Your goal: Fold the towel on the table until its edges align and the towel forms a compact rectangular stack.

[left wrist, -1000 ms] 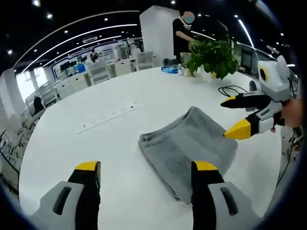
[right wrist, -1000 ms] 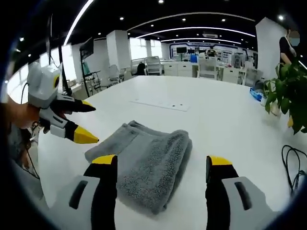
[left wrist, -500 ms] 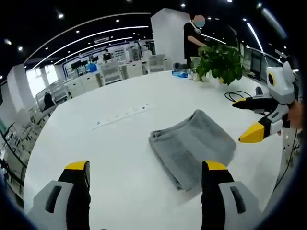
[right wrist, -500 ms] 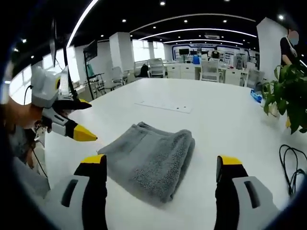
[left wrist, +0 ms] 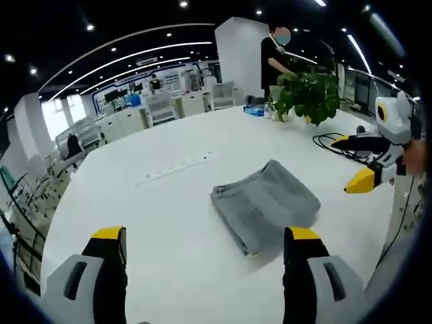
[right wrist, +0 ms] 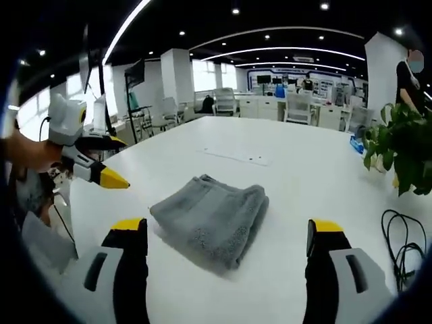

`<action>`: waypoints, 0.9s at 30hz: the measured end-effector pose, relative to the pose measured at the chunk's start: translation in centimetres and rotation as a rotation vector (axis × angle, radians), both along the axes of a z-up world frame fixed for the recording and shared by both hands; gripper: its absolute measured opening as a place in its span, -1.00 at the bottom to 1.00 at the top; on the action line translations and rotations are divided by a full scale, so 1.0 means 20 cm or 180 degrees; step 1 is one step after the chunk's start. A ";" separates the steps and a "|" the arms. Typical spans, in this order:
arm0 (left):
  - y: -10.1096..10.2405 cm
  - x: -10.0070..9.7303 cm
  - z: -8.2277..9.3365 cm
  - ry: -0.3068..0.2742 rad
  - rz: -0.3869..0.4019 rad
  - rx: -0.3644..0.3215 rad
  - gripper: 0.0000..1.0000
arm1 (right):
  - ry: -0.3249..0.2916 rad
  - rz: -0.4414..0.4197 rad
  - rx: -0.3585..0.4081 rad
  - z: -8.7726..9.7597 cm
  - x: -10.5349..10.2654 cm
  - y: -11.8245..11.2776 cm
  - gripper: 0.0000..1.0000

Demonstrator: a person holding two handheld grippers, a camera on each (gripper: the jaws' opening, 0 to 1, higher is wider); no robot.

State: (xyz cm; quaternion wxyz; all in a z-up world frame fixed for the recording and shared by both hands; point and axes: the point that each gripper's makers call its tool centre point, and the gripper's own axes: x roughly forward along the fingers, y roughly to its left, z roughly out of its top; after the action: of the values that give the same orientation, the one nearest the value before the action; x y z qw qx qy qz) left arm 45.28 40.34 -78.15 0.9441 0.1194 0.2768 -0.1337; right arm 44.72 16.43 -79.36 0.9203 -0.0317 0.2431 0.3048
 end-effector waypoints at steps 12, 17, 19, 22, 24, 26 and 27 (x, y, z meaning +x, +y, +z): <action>0.00 -0.16 0.06 -0.0146 -0.0012 -0.0112 0.99 | -0.0077 0.0029 -0.0005 0.06 -0.14 -0.03 0.99; -0.04 -0.26 0.03 -0.0187 -0.0105 -0.0227 0.99 | -0.0256 0.0170 -0.0085 0.10 -0.24 0.03 0.99; -0.06 -0.31 0.03 -0.0220 -0.0172 -0.0195 0.99 | -0.0305 0.0213 -0.0098 0.10 -0.27 0.05 0.99; -0.09 -0.36 0.02 -0.0256 -0.0293 -0.0141 0.99 | -0.0347 0.0258 -0.0076 0.11 -0.32 0.08 0.99; -0.10 -0.40 0.01 -0.0263 -0.0361 -0.0135 0.99 | -0.0340 0.0257 0.0030 0.12 -0.35 0.08 0.99; -0.10 -0.44 0.01 -0.0261 -0.0420 -0.0085 0.99 | -0.0346 0.0246 0.0118 0.13 -0.38 0.08 0.99; -0.10 -0.45 0.01 -0.0266 -0.0432 -0.0080 0.99 | -0.0332 0.0236 0.0160 0.13 -0.39 0.08 0.99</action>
State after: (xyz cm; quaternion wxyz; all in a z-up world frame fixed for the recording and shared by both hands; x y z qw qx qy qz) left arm 36.27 38.39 -77.93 0.9450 0.1315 0.2267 -0.1957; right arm 36.82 18.09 -76.75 0.9203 -0.0334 0.1858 0.3426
